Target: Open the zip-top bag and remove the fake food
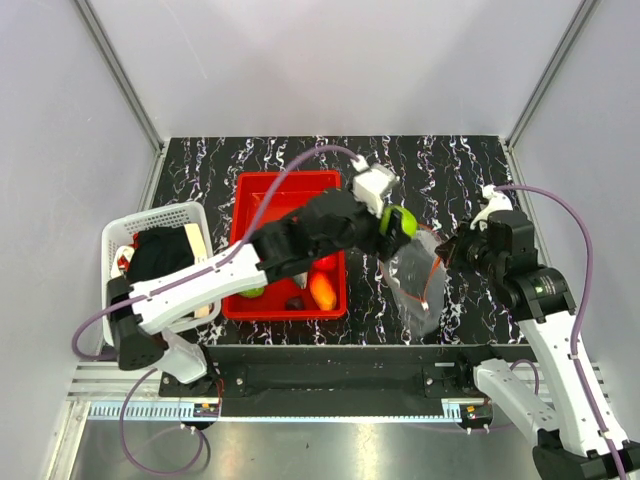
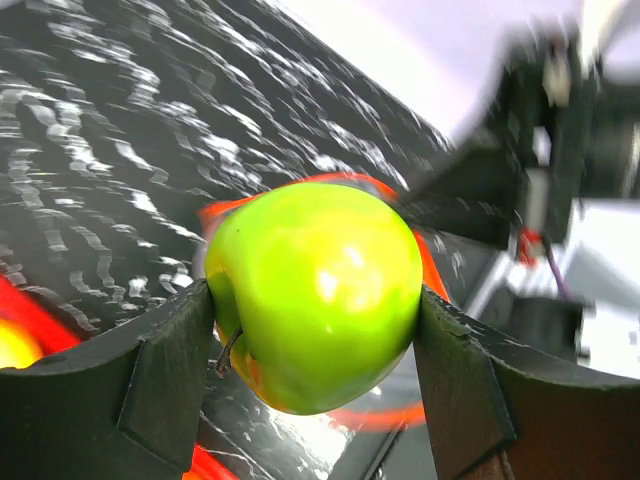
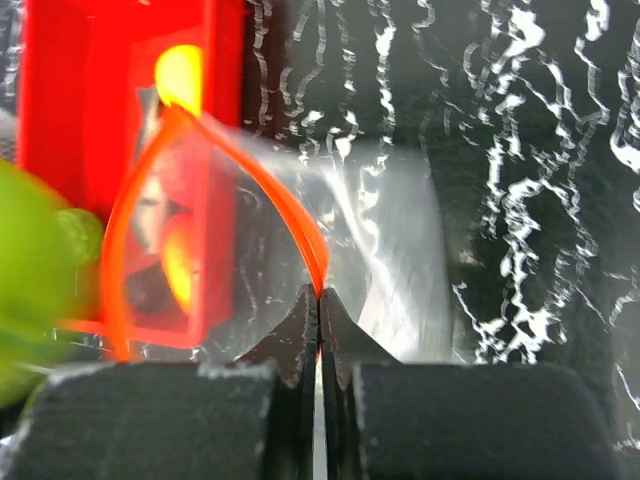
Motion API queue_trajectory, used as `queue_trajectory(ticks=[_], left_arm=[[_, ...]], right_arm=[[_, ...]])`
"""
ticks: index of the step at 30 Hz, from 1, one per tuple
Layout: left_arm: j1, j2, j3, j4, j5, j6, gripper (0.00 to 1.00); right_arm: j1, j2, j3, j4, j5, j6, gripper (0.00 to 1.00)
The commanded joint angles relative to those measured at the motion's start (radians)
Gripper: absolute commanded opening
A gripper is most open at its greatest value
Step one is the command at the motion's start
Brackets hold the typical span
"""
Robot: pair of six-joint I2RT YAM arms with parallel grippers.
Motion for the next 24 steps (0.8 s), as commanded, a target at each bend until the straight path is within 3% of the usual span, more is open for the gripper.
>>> queue_trajectory(ticks=[1, 6, 14, 18, 24], left_arm=[[0.092, -0.093, -0.028, 0.037, -0.107, -0.107, 0.00], [0.192, -0.144, -0.091, -0.005, -0.146, -0.150, 0.00], [0.539, -0.068, -0.146, -0.140, -0.053, -0.214, 0.00], [0.664, 0.006, -0.169, -0.174, -0.057, -0.213, 0.00], [0.738, 0.179, -0.174, -0.186, -0.061, -0.167, 0.00]], right_arm=[[-0.002, 0.025, 0.053, -0.029, 0.123, -0.004, 0.00], [-0.002, 0.068, 0.119, -0.053, 0.249, -0.012, 0.00], [-0.002, 0.157, 0.211, -0.101, 0.568, -0.064, 0.00], [-0.003, 0.217, 0.307, -0.115, 0.620, -0.118, 0.00], [-0.002, 0.360, 0.288, -0.040, 0.558, -0.092, 0.02]])
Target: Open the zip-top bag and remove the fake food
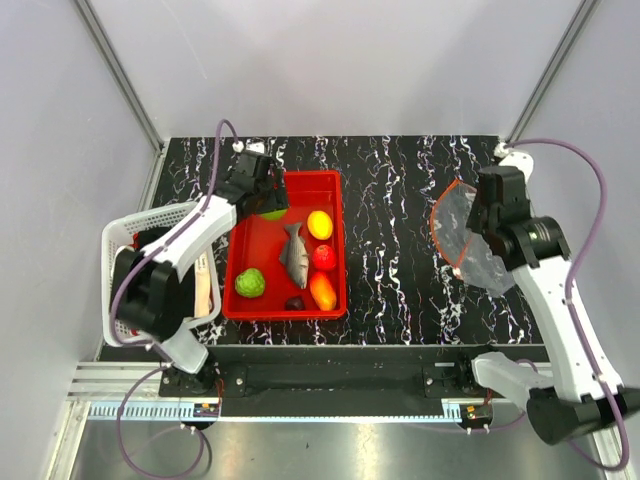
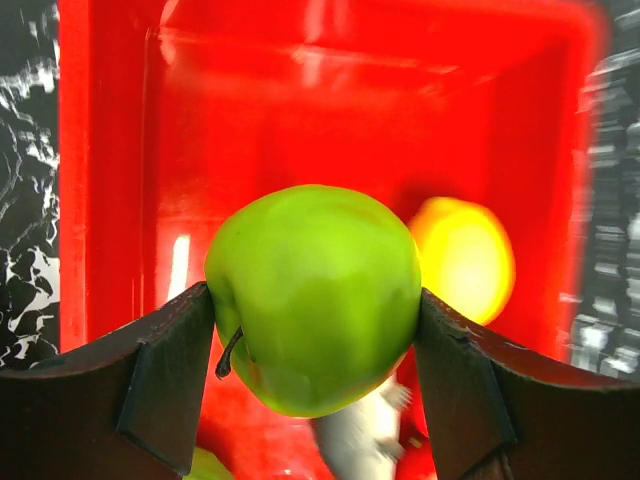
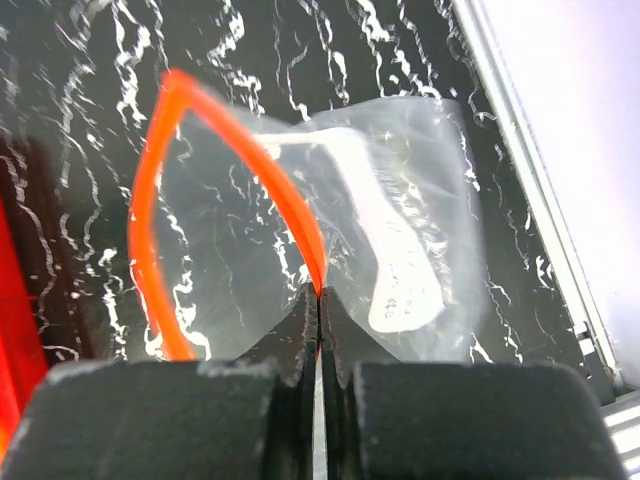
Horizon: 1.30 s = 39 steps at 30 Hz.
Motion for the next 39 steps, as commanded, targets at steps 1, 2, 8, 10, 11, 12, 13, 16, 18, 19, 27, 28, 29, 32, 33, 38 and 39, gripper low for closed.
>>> queue_trajectory(ticks=[1, 2, 8, 10, 11, 12, 13, 16, 18, 19, 27, 28, 29, 32, 33, 38, 39], left_arm=[[0.027, 0.103, 0.010, -0.011, 0.012, 0.027, 0.00], [0.027, 0.138, 0.012, -0.016, 0.006, 0.024, 0.00], [0.027, 0.175, -0.007, -0.045, -0.037, -0.002, 0.00], [0.027, 0.171, -0.023, -0.047, -0.058, -0.007, 0.00], [0.029, 0.169, -0.028, -0.045, -0.072, -0.012, 0.00], [0.029, 0.168, -0.033, -0.045, -0.096, -0.018, 0.00], [0.029, 0.171, -0.040, -0.053, -0.107, -0.027, 0.00], [0.029, 0.172, -0.051, -0.074, -0.133, -0.047, 0.25], [0.027, 0.154, -0.068, -0.073, -0.155, -0.053, 0.48], [0.029, 0.145, -0.080, -0.073, -0.162, -0.056, 0.55], [0.020, -0.048, -0.134, -0.081, -0.078, -0.061, 0.99], [0.015, -0.071, -0.140, -0.079, -0.058, -0.062, 0.99], [0.010, -0.120, -0.146, -0.078, -0.031, -0.061, 0.99], [-0.003, -0.215, -0.169, -0.078, 0.096, -0.062, 0.99], [-0.006, -0.238, -0.184, -0.067, 0.164, -0.062, 0.99], [-0.031, -0.421, -0.266, 0.077, 0.469, -0.102, 0.99], [-0.039, -0.508, -0.290, 0.208, 0.606, -0.119, 0.99]], right_arm=[[-0.002, 0.120, -0.010, 0.075, -0.020, 0.008, 0.04], [-0.002, 0.137, -0.019, 0.089, -0.043, 0.020, 0.05], [0.000, 0.240, -0.072, 0.205, -0.152, 0.046, 0.24], [0.001, 0.247, -0.095, 0.241, -0.187, 0.045, 0.34], [0.003, 0.250, -0.108, 0.244, -0.201, 0.045, 0.39], [0.003, 0.253, -0.111, 0.247, -0.217, 0.043, 0.46], [0.004, 0.252, -0.112, 0.245, -0.233, 0.041, 0.56], [0.016, 0.221, -0.119, 0.236, -0.220, 0.041, 0.84], [0.029, 0.201, -0.117, 0.227, -0.209, 0.041, 1.00], [0.042, 0.191, -0.112, 0.219, -0.211, 0.043, 1.00], [0.093, 0.119, -0.106, 0.152, -0.347, 0.110, 1.00], [0.093, 0.094, -0.109, 0.150, -0.390, 0.118, 1.00], [0.095, 0.080, -0.122, 0.149, -0.416, 0.121, 1.00], [0.095, 0.019, -0.157, 0.167, -0.499, 0.138, 1.00], [0.092, 0.004, -0.168, 0.172, -0.517, 0.140, 1.00], [0.093, -0.144, -0.281, 0.271, -0.700, 0.172, 0.99], [0.095, -0.197, -0.287, 0.277, -0.723, 0.184, 1.00]])
